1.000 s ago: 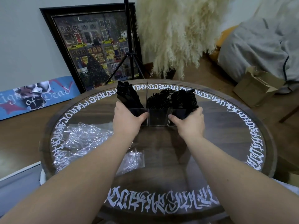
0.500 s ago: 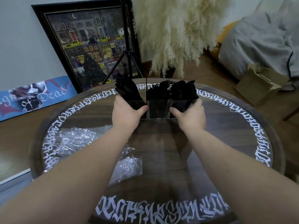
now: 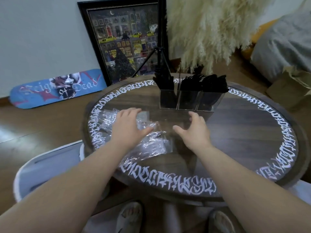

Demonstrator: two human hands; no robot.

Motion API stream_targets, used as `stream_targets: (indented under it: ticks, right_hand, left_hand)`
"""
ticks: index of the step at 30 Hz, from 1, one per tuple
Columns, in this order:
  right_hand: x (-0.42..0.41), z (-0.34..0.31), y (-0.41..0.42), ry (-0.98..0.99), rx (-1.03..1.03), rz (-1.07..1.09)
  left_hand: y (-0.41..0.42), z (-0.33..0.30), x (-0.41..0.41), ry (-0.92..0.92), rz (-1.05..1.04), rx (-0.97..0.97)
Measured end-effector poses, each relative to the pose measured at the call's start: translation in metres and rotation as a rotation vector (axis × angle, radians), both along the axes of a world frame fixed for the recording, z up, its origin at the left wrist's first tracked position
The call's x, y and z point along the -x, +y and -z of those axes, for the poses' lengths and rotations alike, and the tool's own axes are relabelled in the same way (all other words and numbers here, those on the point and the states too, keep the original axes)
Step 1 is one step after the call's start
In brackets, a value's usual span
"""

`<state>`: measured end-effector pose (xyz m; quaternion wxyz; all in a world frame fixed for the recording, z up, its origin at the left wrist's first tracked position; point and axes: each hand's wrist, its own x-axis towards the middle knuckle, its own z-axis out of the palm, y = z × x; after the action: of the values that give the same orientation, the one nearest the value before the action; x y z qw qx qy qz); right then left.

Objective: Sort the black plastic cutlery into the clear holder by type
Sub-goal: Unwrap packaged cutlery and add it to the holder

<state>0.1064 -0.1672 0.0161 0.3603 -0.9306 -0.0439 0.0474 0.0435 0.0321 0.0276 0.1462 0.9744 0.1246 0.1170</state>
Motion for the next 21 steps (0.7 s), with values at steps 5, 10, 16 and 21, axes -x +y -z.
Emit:
stream_targets:
  ticks: [5,10,16,21]
  right_hand:
    - [0.013,-0.008,0.043,-0.036,0.067,-0.290]
    - [0.024,-0.008,0.063,-0.002,0.404,-0.696]
    - [0.024,0.006,0.049,0.001,0.519,-0.679]
    - [0.021,0.013,0.025,-0.033,0.485,-0.629]
  left_hand:
    - [0.055,0.007,0.033,0.240,-0.138,-0.057]
    - [0.080,0.017,0.041,0.378,-0.123,0.111]
    - [0.056,0.024,0.027,0.392,0.019,0.279]
    - [0.033,0.023,0.020,0.237,0.093,0.319]
